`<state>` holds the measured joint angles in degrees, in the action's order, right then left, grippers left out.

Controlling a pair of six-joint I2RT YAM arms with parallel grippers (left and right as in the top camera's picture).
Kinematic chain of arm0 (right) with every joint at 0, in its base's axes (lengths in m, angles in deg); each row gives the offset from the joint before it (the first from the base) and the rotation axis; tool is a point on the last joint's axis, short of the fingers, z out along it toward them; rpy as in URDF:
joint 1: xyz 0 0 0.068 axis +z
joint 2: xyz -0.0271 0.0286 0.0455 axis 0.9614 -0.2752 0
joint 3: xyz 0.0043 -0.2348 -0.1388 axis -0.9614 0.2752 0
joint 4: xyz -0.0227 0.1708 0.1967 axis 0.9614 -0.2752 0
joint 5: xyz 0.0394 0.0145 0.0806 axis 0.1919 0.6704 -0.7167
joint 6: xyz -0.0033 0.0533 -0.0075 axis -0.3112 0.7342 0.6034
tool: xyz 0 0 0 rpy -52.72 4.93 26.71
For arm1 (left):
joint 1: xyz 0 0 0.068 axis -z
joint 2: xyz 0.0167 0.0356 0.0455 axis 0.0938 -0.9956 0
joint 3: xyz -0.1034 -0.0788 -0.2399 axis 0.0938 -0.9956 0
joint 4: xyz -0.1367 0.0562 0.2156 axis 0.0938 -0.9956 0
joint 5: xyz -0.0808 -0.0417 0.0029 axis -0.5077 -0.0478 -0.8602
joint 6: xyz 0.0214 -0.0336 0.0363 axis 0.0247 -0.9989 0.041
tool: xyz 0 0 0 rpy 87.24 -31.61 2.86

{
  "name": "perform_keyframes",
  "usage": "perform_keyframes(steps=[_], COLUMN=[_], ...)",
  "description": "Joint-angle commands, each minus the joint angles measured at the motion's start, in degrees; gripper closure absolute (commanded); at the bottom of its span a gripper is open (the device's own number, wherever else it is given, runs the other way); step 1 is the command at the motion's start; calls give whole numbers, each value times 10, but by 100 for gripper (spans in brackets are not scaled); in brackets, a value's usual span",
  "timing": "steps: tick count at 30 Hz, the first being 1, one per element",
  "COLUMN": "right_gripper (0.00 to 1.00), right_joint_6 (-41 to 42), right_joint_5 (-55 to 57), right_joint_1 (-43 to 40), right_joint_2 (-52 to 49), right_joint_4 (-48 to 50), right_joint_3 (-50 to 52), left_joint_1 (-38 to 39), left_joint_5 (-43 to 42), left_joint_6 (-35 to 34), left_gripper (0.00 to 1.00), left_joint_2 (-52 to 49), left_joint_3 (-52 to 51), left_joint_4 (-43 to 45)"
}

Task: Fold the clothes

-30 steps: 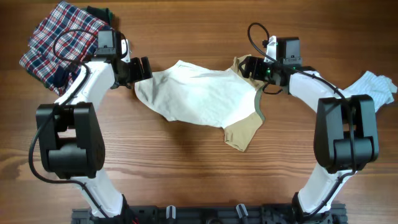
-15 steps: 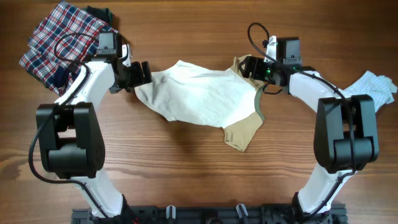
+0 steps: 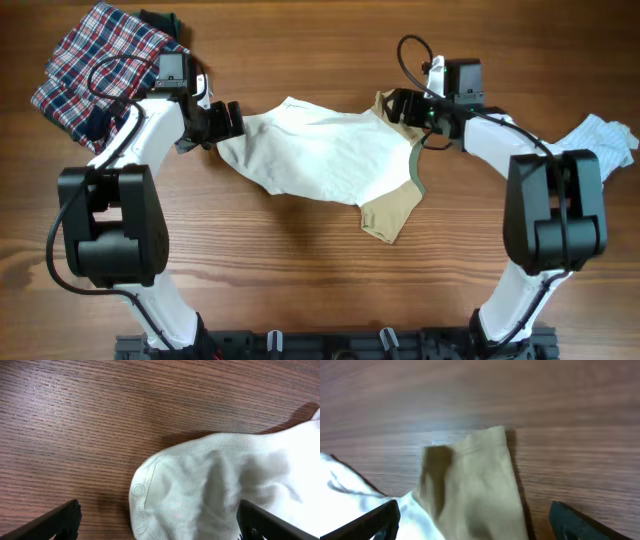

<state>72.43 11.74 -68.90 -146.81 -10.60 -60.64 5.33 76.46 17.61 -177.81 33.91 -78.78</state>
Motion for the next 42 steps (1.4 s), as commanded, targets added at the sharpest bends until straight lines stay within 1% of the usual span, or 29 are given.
perform_keyframes(steps=[1,6,9,12,17,19,23,24,26,27,30,32,34,35,36,42], right_gripper=[4,5,13,17,28,30,42,47,59,64,70,76,85,93,96,96], right_joint_6=[-9,-9,-9,-9,-9,-9,-11,-11,-11,-11,-10,-10,-10,-9,-9,-3], right_joint_5=[-11,-11,-16,-28,-62,-61,-61,-61,-61,-61,-56,-54,-54,-54,-54,-57], right_joint_1=[2,2,2,2,2,2,2,2,2,2,2,2,2,2,2,2], right_joint_2=[-27,-27,-27,-27,-27,-27,-27,-27,-27,-27,-27,-27,-27,-27,-27,-21], right_joint_4=[3,10,17,22,32,31,32,32,32,32,32,32,32,32,32,34], right_joint_3=[-10,-10,-10,-10,-10,-10,-10,-10,-10,-10,-10,-10,-10,-10,-10,-11], left_joint_1=[3,3,3,3,3,3,3,3,3,3,3,3,3,3,3,3], left_joint_5=[-11,-11,-11,-11,-11,-11,-11,-11,-11,-11,-11,-11,-11,-11,-11,-11], left_joint_6=[7,7,7,7,7,7,7,7,7,7,7,7,7,7,7,7], left_gripper=[0,0,0,0,0,0,0,0,0,0,0,0,0,0,0,0], left_joint_2=[-8,-8,-8,-8,-8,-8,-8,-8,-8,-8,-8,-8,-8,-8,-8,-8], left_joint_3=[-3,-3,-3,-3,-3,-3,-3,-3,-3,-3,-3,-3,-3,-3,-3,-3], left_joint_4=[0,4,5,5,5,5,4,4,5,5,6,15,29,36,37,37])
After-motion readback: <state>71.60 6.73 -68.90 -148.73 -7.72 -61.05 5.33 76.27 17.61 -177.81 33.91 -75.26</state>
